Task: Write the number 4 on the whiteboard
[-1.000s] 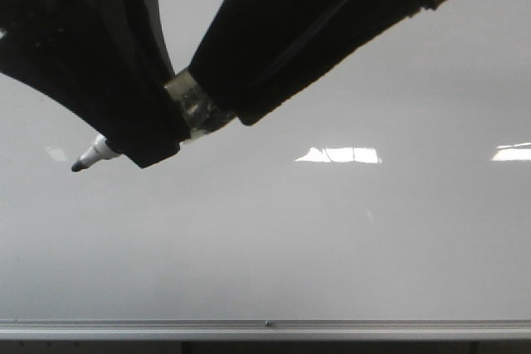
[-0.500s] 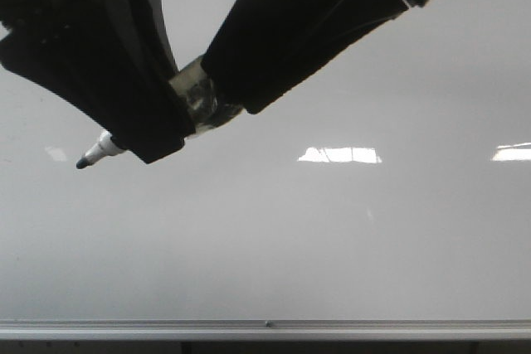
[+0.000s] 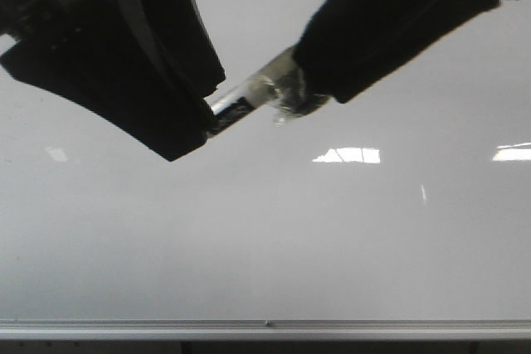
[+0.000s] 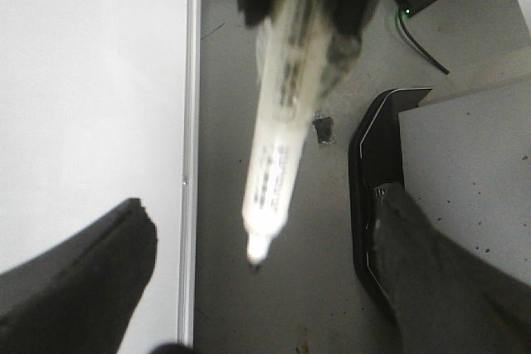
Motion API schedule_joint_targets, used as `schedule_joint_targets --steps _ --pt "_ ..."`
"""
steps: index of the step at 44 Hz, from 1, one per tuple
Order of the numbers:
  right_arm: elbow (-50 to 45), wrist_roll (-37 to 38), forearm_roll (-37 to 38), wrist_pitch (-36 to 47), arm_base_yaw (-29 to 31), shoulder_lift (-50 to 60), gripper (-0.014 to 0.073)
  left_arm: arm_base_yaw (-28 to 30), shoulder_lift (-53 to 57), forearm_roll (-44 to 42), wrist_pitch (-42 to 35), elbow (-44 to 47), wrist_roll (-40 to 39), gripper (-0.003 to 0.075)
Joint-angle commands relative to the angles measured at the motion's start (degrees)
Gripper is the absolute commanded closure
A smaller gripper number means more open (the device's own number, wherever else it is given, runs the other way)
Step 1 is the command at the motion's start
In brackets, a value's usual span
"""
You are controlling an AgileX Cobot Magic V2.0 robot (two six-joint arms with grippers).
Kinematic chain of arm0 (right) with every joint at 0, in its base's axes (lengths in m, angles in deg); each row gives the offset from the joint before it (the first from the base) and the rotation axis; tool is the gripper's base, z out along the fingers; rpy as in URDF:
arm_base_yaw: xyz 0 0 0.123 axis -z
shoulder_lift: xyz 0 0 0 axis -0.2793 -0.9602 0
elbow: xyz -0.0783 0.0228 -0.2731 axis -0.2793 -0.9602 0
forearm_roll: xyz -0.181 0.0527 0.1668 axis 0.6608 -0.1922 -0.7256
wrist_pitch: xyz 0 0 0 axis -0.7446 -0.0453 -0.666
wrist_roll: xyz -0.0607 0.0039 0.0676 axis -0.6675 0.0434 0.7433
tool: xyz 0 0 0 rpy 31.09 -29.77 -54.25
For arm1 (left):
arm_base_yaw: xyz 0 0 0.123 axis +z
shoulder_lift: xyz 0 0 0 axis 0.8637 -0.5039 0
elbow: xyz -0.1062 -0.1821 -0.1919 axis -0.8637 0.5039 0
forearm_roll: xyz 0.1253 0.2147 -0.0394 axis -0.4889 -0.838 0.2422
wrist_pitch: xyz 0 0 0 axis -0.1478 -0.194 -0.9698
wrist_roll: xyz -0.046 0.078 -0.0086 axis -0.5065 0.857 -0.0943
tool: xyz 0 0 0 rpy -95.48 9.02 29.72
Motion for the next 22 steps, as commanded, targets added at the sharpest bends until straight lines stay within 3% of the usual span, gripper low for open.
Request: schedule_joint_targets --steps 1,6,11,16,22 --pt "-1.9 0.6 -1.4 0.7 4.7 5.7 0.0706 -0.3 2.1 2.6 -1.7 -1.7 -0.4 0.0122" --pt "-5.6 2.2 -1.4 1.3 11.9 11.1 0.0706 -0.3 2.1 2.6 -1.7 -1.7 -0.4 0.013" --pt "-6.6 3.9 -1.4 2.8 20.7 15.4 0.0706 -0.3 2.1 2.6 -1.7 -1.7 -0.4 0.0219" --pt "-6.6 5.7 -1.5 5.5 27.5 16.8 0.0706 -0.3 2.1 2.6 -1.6 -1.7 -0.4 0.0401" --pt "-6.6 5.7 -2.0 9.4 30.5 16.7 0.0706 -0.3 2.1 2.6 -1.5 -1.7 -0.4 0.0649"
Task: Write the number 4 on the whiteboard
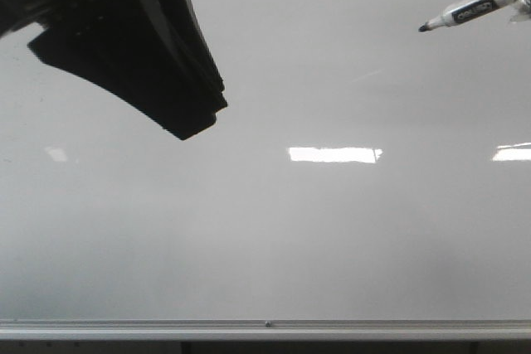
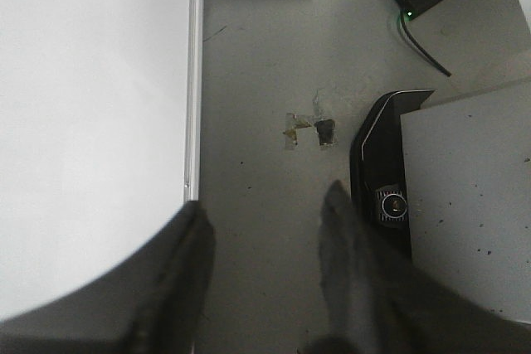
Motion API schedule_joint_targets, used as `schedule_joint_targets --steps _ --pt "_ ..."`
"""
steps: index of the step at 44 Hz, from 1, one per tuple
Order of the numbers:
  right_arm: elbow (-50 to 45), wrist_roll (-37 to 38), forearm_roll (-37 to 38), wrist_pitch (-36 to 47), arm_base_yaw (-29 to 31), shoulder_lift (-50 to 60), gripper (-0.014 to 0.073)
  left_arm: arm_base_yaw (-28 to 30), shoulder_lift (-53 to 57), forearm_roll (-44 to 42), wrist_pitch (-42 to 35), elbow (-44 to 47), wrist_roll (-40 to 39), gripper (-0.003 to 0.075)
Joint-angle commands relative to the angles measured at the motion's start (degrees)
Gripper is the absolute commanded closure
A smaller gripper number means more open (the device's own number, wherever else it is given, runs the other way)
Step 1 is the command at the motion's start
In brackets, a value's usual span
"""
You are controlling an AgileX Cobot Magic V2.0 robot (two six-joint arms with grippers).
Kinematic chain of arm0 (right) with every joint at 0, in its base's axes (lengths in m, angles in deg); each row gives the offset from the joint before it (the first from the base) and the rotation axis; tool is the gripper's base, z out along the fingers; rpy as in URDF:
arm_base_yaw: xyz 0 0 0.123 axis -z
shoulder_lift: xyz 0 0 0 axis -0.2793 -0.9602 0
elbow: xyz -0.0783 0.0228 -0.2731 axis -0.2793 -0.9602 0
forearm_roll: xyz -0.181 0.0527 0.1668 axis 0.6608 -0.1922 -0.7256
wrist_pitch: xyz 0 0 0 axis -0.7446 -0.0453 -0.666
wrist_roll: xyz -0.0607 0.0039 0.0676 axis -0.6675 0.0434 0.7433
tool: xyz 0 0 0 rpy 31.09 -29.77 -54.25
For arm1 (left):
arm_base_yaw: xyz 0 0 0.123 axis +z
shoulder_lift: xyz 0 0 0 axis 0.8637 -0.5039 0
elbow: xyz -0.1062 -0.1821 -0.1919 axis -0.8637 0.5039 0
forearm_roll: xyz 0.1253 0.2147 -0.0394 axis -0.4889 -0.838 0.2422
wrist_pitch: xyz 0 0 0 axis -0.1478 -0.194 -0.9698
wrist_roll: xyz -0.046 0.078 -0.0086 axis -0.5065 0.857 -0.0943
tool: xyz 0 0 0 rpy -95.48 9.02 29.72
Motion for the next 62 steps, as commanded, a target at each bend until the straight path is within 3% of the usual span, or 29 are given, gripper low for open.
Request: schedule_joint_targets --steps 1,3,10,41,51,62 --pt "1.3 0.3 -2.2 5.9 1.4 0.5 0.0706 -0.3 2.1 2.5 -1.4 -1.7 -0.4 0.0691" --pt "1.3 0.3 -2.2 8.3 1.4 0.5 0.0706 -0.3 2.1 2.5 -1.4 -1.7 -0.4 0.0739" --pt "1.3 0.3 -2.2 14.3 1.4 0.5 0.0706 -0.3 2.1 2.5 -1.4 -1.7 -0.4 0.0741" --pt "19.9 0.3 -3.1 17.5 1.3 -23.8 0.0706 -0.3 2.1 2.5 -1.5 -1.7 -0.4 0.0741" --pt "20.7 0.3 -3.1 16.9 1.3 -26.0 0.0705 -0.3 2.1 2.5 -1.5 -1.7 -0.4 0.0741" --pt "20.5 0.2 -2.5 10.2 -0.4 -29.1 0.0698 -0.3 2.1 2.5 -2.2 -1.7 -0.4 0.0741"
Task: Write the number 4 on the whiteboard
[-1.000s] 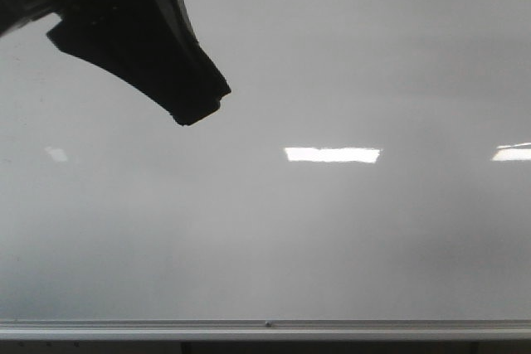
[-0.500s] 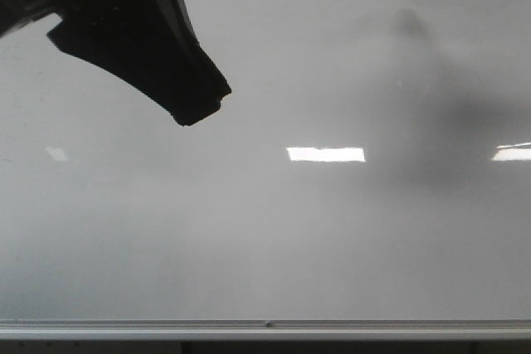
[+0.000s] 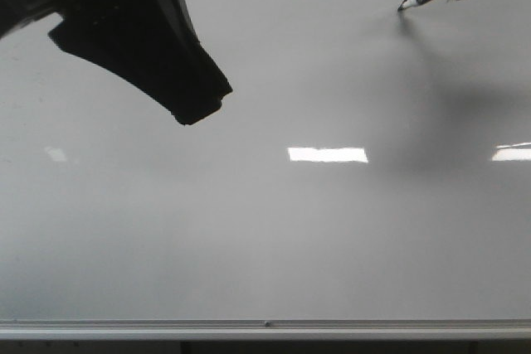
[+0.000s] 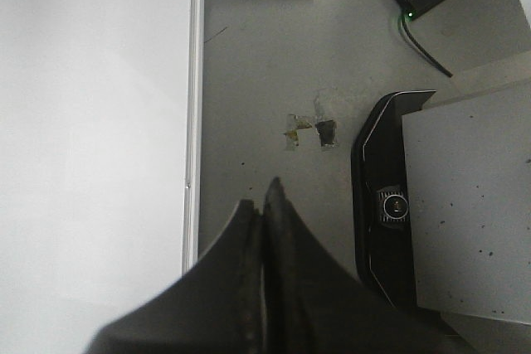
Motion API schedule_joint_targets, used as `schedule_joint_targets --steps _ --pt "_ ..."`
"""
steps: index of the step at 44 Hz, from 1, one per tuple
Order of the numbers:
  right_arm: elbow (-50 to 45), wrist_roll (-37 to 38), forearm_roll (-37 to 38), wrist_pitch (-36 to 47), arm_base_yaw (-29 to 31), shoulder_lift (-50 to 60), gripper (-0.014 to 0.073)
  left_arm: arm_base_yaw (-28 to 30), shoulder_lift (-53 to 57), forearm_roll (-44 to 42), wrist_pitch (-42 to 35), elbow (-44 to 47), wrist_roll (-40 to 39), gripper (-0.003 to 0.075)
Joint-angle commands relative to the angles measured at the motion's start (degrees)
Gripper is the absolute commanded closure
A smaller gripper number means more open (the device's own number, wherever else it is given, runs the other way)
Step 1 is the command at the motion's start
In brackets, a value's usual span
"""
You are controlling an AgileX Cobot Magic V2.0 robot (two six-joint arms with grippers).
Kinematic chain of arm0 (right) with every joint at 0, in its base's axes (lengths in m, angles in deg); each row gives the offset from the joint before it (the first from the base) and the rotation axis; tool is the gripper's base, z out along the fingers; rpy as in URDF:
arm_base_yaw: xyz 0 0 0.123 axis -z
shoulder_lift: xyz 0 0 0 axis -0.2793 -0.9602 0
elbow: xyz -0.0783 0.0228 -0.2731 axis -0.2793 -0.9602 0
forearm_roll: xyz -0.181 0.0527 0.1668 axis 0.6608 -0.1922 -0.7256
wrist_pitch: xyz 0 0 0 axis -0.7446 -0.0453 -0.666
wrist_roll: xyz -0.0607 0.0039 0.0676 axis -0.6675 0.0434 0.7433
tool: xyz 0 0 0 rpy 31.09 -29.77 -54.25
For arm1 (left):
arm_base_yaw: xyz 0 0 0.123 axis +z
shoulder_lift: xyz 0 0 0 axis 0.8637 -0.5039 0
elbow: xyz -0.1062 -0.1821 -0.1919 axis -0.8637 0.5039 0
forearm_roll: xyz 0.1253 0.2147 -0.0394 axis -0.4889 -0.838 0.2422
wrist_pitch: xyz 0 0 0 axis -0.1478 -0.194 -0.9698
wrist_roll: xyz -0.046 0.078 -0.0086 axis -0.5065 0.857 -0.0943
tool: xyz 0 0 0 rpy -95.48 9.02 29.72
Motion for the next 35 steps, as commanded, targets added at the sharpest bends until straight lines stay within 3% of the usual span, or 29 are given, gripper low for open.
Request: schedule_joint_targets --steps 1,10,18,35 --pt "1.5 0.1 -0.4 0.3 -1.3 -0.7 0.0698 -0.3 2.1 2.5 -2.0 -1.7 -0.4 0.0741" --pt "-0.7 0.5 -0.4 1.9 -5.1 -3.3 0.0698 -0.3 2.1 2.5 -2.0 -1.7 -0.4 0.0741" --pt "-0.9 1.6 -0.3 2.9 -3.7 -2.4 0.0698 -0.3 2.1 2.5 -2.0 -1.7 -0.4 0.0741" --pt "-4.0 1.6 1.2 0.6 11.9 3.6 0.0698 -0.3 2.1 2.5 -2.0 -1.7 -0.4 0.0741"
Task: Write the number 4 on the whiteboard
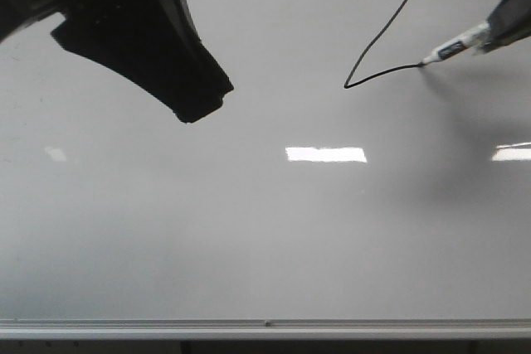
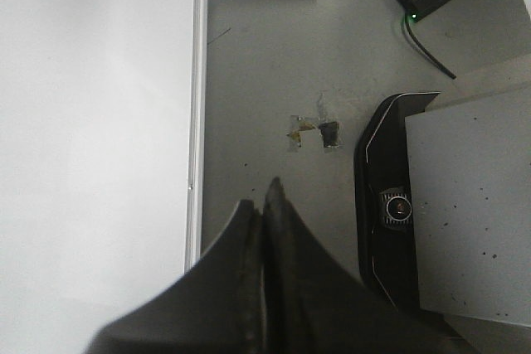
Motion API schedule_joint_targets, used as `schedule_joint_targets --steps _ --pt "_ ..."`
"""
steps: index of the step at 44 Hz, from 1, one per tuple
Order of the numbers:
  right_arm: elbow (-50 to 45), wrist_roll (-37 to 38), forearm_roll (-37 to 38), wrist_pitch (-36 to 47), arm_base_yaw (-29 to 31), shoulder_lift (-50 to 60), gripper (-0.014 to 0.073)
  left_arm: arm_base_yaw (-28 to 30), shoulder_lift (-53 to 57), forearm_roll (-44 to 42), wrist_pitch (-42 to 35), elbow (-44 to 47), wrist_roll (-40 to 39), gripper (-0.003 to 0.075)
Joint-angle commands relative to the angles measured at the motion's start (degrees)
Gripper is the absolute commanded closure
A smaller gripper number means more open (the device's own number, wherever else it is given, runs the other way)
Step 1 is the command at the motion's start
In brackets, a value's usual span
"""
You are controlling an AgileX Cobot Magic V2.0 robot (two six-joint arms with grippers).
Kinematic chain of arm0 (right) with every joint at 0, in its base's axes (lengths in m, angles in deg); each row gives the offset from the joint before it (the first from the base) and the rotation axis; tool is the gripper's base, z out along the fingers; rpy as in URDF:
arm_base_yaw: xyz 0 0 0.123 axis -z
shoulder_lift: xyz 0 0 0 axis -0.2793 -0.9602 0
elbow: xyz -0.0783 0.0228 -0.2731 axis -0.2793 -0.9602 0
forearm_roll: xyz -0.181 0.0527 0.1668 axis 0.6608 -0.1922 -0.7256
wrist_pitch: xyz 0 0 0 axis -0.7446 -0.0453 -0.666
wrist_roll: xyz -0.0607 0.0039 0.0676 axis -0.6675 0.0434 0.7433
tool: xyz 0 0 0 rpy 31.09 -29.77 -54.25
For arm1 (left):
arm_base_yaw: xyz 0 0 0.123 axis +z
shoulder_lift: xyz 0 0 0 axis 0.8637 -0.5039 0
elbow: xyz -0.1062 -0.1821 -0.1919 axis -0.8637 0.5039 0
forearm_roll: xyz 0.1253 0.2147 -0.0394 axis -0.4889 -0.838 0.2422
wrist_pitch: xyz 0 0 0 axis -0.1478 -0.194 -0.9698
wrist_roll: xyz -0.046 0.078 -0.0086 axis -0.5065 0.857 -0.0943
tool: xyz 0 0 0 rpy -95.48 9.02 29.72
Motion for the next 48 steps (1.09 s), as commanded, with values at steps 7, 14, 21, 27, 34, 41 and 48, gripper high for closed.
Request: schedule_joint_targets --steps 7,14,21,27,34,41,48 --pt "1.0 0.2 -0.7 -1.3 2.4 7.8 0.0698 -0.3 2.1 2.5 -1.7 -1.7 -0.4 0.0741" --pt "3.4 0.2 -0.8 1.1 -1.9 10.5 0.0698 -0.3 2.1 2.5 -2.0 -1.7 -0.4 0.0741" --pt "6.9 0.4 -1.0 2.1 -3.8 5.4 0.0698 -0.3 2.1 2.5 -2.0 -1.7 -0.4 0.0741" --pt "9.1 0.4 -1.2 2.0 -3.8 2.0 0.0698 -0.3 2.1 2.5 -2.0 -1.7 -0.4 0.0741" --pt "9.3 0.4 -1.2 2.8 -3.8 0.8 0.0698 -0.3 2.1 2.5 -2.0 -1.7 -0.4 0.0741" --pt "9.3 0.4 -1.2 2.9 -3.8 0.6 0.0698 -0.3 2.1 2.5 -2.0 -1.7 -0.4 0.0741" --pt "9.3 0.4 -0.6 1.7 -3.8 -1.1 0.0698 -0.3 2.1 2.5 -2.0 -1.7 -0.4 0.0741"
